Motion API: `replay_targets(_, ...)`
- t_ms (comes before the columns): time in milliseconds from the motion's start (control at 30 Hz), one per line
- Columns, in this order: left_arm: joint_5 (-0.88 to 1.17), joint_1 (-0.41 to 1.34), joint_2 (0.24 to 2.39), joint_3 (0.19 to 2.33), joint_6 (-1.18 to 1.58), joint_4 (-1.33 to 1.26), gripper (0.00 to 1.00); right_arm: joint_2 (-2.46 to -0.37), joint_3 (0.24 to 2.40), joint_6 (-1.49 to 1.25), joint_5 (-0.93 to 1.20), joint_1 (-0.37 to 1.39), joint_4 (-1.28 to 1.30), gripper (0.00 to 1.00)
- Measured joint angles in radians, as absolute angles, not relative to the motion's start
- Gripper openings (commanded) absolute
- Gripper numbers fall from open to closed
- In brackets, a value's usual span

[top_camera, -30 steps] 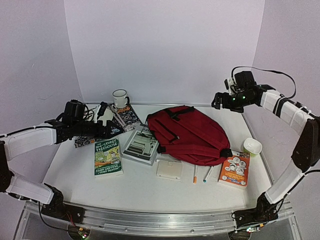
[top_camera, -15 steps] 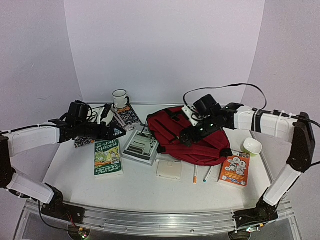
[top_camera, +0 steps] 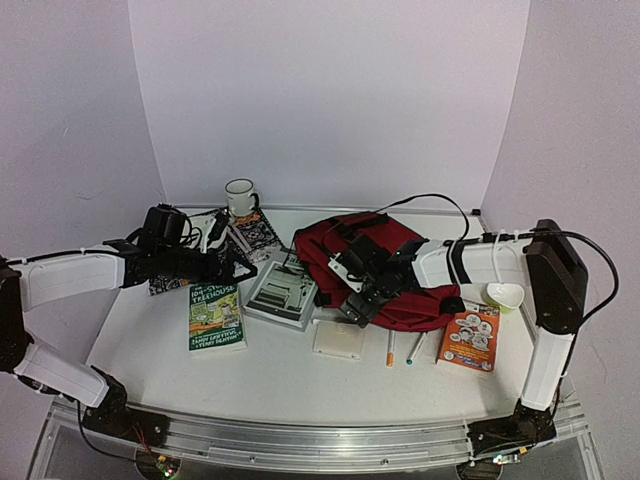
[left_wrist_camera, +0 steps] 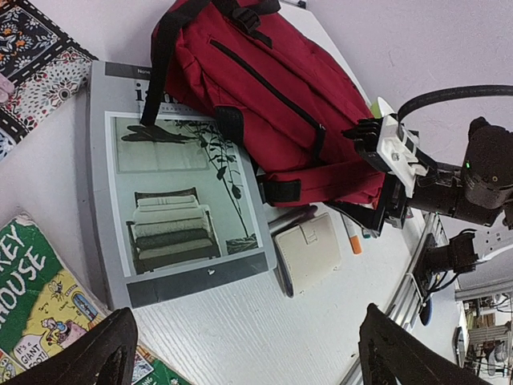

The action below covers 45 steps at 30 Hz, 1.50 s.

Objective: Pack the student bag
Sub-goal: Adjust the student bag at the center of the board.

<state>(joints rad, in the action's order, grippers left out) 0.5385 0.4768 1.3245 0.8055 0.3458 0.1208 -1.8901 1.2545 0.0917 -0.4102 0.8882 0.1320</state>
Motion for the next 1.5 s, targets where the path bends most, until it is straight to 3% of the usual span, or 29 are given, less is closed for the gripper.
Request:
replay_targets(167,0.525,0.5,1.351,0.805,0.345,0.121,0.97,-1.911,1.244,0.149,-0.437,0.89,0.104,0.41)
replay_targets(300,0.521,0.518,1.363,0.813,0.344,0.123,0.95,-1.893,1.193,0.186,-0.423,0.9,0.056,0.17)
replay_targets(533,0.521,0.59,1.412,0.879,0.34,0.12,0.88,-1.73,1.064,0.234,-0.407,0.921,0.008,0.0)
replay_targets(800,0.524,0.657,1.462,0.999,0.34,0.124,0.73,-1.548,0.959,0.313,-0.414,0.957,-0.039,0.03)
replay_targets(867,0.524,0.659,1.462,1.028,0.339,0.123,0.7,-1.532,0.946,0.332,-0.413,0.972,-0.045,0.09)
replay_targets(1000,0.524,0.661,1.462,1.058,0.34,0.124,0.65,-1.526,0.933,0.346,-0.407,0.988,-0.051,0.35)
replay_targets(1133,0.529,0.673,1.475,1.064,0.339,0.132,0.63,-1.526,0.905,0.32,-0.397,0.993,-0.065,0.52)
replay_targets(1500,0.52,0.758,1.641,1.162,0.304,0.2,0.55,-1.466,0.84,0.109,-0.277,0.993,-0.066,0.63)
